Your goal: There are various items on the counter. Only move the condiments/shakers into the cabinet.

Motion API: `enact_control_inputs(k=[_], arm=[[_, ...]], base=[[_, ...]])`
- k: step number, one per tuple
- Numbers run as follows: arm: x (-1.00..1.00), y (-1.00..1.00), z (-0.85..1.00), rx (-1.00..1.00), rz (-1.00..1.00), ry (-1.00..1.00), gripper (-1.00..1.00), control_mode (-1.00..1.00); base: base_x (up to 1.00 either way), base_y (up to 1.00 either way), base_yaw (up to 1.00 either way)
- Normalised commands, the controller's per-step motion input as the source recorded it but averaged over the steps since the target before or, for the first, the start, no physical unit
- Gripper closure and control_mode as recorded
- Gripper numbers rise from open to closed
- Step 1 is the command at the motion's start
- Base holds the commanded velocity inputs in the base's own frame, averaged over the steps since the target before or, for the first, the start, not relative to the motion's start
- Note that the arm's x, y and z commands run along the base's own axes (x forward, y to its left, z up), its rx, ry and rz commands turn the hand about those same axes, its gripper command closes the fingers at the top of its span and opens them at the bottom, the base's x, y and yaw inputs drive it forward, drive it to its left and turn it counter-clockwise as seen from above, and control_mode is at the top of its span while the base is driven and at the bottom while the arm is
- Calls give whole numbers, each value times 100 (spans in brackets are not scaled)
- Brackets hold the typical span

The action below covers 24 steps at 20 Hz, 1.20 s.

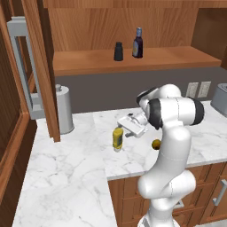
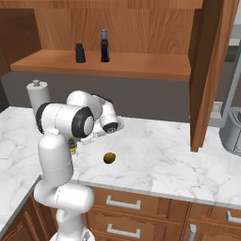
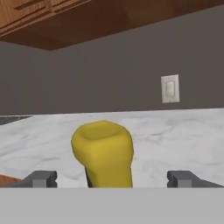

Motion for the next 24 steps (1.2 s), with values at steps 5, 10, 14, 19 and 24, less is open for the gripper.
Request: enact_control_inputs(k=[5, 10, 14, 19, 24], arm=[[0, 17, 0, 1, 0, 3, -100, -100], [-11, 15, -4, 0, 0, 1, -100, -100], [-24, 15, -7, 0, 0, 0, 100, -100], [-14, 1, 8, 0, 0, -4, 100, -100], [-65, 30, 100, 0, -16, -13, 100, -100]], base=[[0, 0, 0], [0, 0, 0], [0, 0, 0], [0, 0, 0], [0, 0, 0]])
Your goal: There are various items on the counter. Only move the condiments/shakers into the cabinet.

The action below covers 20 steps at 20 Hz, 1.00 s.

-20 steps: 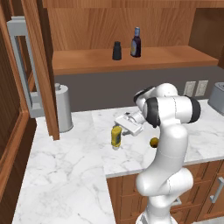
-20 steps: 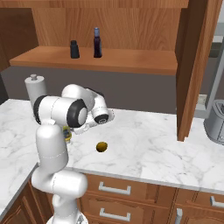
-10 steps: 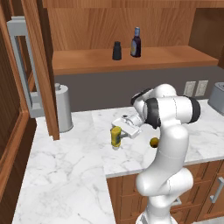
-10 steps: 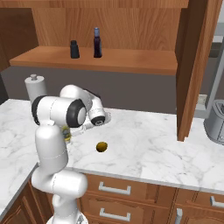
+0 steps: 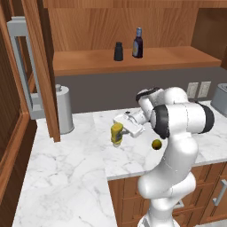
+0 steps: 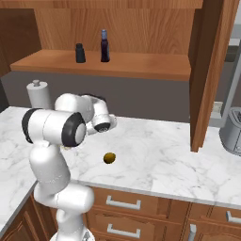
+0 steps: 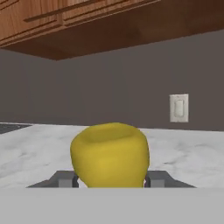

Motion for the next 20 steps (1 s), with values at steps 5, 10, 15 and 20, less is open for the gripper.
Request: enact_control_inputs(k=[5, 10, 15, 20], arm=[[-100, 2, 100, 17, -37, 8, 100, -100], [-100, 2, 100, 22, -46, 8, 100, -100], [-70, 4, 100, 4, -56, 2, 100, -100], [-29, 12, 100, -9, -46, 18, 100, -100]], base=[[0, 0, 0], [0, 0, 0], [0, 0, 0], [0, 0, 0]])
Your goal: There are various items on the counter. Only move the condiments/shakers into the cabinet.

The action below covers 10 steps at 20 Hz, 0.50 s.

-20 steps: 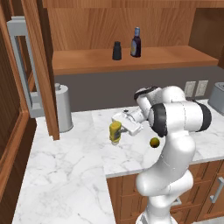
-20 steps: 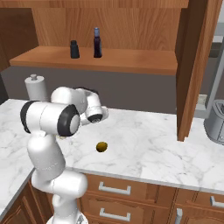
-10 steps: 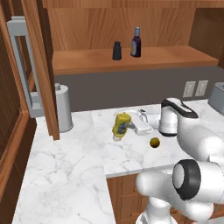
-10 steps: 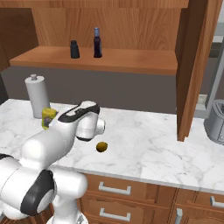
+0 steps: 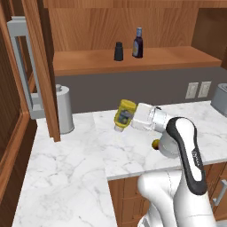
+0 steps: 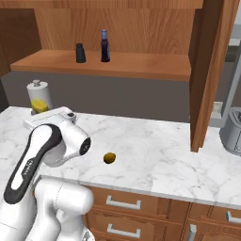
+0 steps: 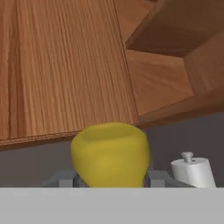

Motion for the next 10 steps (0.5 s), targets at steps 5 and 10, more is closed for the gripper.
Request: enact_control_inputs(k=[5, 10], arm=[[0, 30, 100, -26, -20, 16, 100, -100], [0, 1, 97, -19, -17, 5, 100, -100]], base=[[0, 0, 0], [0, 0, 0]])
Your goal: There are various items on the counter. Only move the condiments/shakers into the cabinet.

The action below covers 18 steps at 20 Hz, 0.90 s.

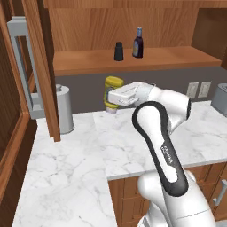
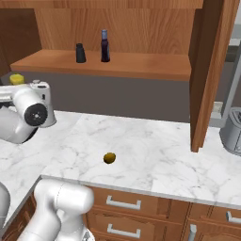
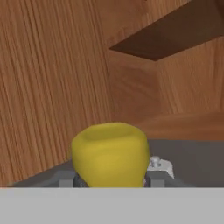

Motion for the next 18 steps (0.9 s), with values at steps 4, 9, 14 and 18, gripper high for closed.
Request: enact_control_inputs(k=[4, 9, 14, 18], arm=[[0, 0, 27, -8, -19, 0, 100, -100], [1, 0, 59, -2, -34, 0, 100, -100], [14, 0, 63, 0, -41, 0, 100, -100], [42, 0, 80, 3, -32, 7, 100, -100]], base=[[0, 0, 0], [0, 0, 0], [0, 0, 0], [0, 0, 0]])
